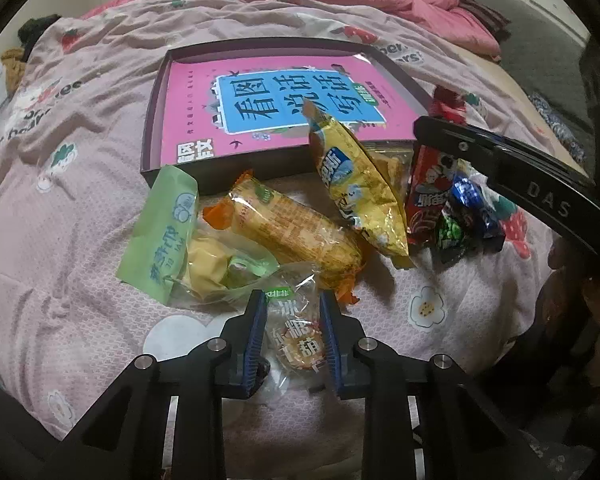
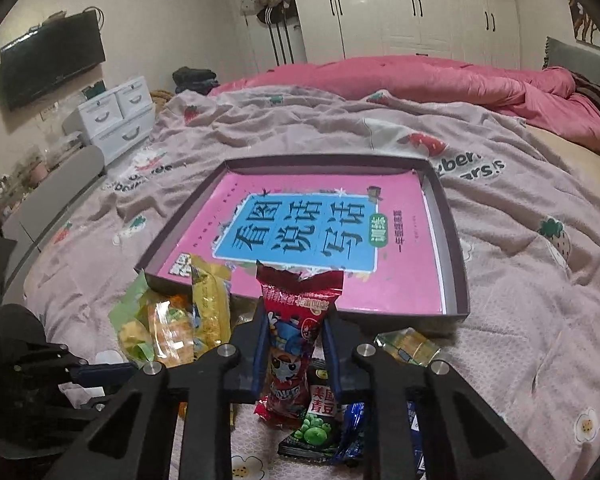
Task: Organize snacks
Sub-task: 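Close the right tool on the red sausage stick while the left tool grasps the clear candy packet, then lift the red sausage stick with the right tool while the left tool lifts the clear packet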
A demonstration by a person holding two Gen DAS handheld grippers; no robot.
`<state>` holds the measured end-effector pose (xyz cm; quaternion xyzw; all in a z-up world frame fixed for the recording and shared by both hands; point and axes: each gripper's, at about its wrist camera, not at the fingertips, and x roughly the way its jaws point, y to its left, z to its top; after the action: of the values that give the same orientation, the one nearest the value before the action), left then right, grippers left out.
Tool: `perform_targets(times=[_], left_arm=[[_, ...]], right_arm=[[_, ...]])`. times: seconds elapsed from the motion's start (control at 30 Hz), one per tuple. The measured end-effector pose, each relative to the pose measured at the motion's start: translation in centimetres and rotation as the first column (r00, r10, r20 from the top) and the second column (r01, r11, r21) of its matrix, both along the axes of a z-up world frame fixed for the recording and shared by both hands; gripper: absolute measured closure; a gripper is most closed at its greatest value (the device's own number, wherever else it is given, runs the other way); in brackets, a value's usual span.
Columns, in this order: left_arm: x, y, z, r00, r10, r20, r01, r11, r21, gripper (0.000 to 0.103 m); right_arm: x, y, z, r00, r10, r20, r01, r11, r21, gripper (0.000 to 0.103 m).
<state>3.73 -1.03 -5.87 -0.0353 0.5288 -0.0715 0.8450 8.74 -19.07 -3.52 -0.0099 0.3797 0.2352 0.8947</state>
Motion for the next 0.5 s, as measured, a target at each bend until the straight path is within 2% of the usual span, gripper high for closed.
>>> perform_targets(times=[0.3, 0.33, 0.5], left_arm=[[0.0, 0.7, 1.3, 0.999, 0.005, 0.04, -0.004, 0.999, -0.039, 0.086], [0.0, 0.8, 1.3, 0.999, 0.001, 0.043, 0.0, 0.999, -0.041, 0.103], [0.2, 1.2, 1.2, 0.999, 0.008, 0.031, -0.007, 0.999, -0.043, 0.103]], right_arm=[[-0.3, -0.5, 1.1, 0.999, -0.001, 0.04, 0.0, 1.0, 0.02, 0.08], [-0.3, -0.5, 1.1, 0.999, -0.001, 0.043, 0.0, 1.0, 0.02, 0.08], [-0.3, -0.5, 1.1, 0.999, 0.005, 0.043, -0.006, 1.0, 0.021, 0.08]])
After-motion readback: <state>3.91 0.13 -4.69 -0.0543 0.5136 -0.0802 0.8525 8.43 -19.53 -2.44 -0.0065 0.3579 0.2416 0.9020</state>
